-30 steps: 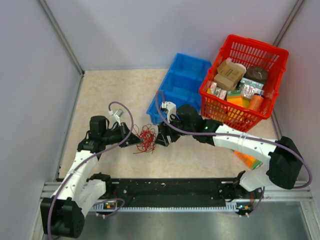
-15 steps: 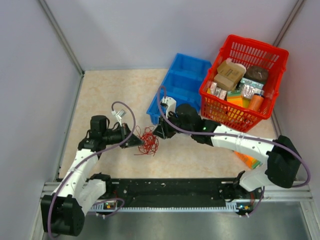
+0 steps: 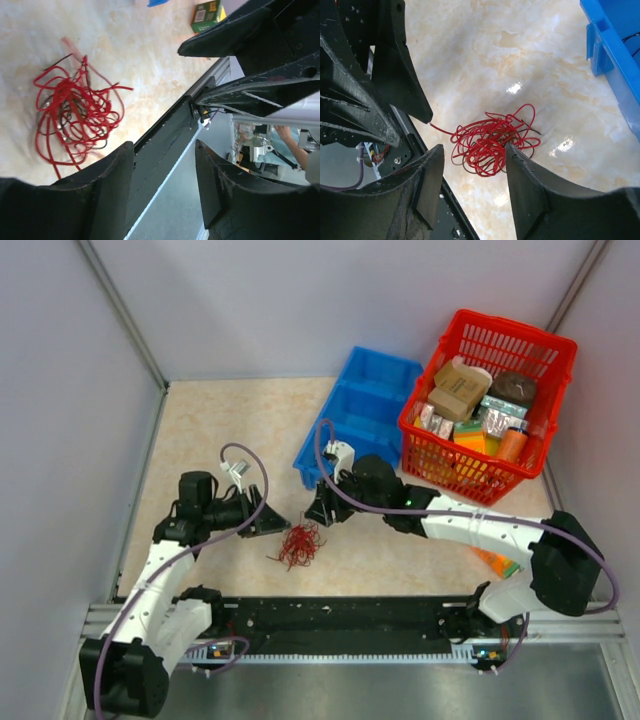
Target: Untangle the cables
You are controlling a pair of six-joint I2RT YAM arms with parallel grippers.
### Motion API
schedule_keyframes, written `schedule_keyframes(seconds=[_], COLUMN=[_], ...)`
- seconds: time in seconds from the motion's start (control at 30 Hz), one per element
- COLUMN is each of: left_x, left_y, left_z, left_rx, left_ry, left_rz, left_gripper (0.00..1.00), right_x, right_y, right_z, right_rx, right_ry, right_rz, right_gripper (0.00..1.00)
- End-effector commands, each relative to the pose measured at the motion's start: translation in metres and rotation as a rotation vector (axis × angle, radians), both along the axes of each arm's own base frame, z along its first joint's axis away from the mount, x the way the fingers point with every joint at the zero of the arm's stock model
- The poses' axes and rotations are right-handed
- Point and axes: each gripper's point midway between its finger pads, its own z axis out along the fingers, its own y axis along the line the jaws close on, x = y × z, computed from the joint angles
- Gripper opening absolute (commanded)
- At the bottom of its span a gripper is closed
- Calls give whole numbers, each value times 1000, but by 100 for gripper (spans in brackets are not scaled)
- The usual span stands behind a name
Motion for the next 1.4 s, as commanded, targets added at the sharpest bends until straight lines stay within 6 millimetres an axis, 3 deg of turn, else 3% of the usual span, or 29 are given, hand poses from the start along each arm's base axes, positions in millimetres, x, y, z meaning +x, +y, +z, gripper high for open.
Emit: schedule_keyframes(seconds=[0.0, 0.1, 0.3, 0.4, 0.5, 0.7, 0.77, 0.83, 1.0, 1.13, 1.27, 1.33, 1.37], left_x=[15, 29, 30, 23, 19, 12, 11, 11, 13, 12, 12, 12, 11], left_y=[11, 24, 23, 16, 3, -14, -13, -13, -14, -17, -16, -15, -15], left_z=[13, 9, -31, -60, -80, -101, -103, -101, -91, -80, -71, -69, -68], left_rx=[85, 133, 144, 174, 195, 212, 218, 218, 201, 178, 176, 179, 182], left_ry=[-85, -96, 54, 157, 185, 232, 225, 207, 180, 158, 134, 131, 129], left_rz=[96, 242, 258, 226, 197, 154, 151, 148, 141, 123, 125, 127, 129], left_gripper=[56, 49, 55, 49, 46, 26, 16, 13, 0, 1, 3, 2, 4], right_x=[0, -1, -19, -28, -25, -39, -44, -38, -26, -20, -22, -19, -16], right_y=[-2, -1, 23, 34, 39, 41, 35, 25, 14, 20, 28, 26, 21], right_z=[23, 13, -2, -13, -24, -61, -74, -86, -94, -95, -92, -87, -81], right_rx=[68, 5, 80, 120, 77, -70, -125, -170, -224, -215, -183, -184, -195], right_ry=[-24, 16, 131, 165, 151, 94, 55, 31, -21, -41, -31, -44, -58], right_rz=[-48, -37, 6, 22, 42, 160, 163, 123, 65, 63, 79, 62, 39], right_gripper=[56, 59, 55, 50, 42, 40, 35, 33, 32, 32, 17, 0, 0])
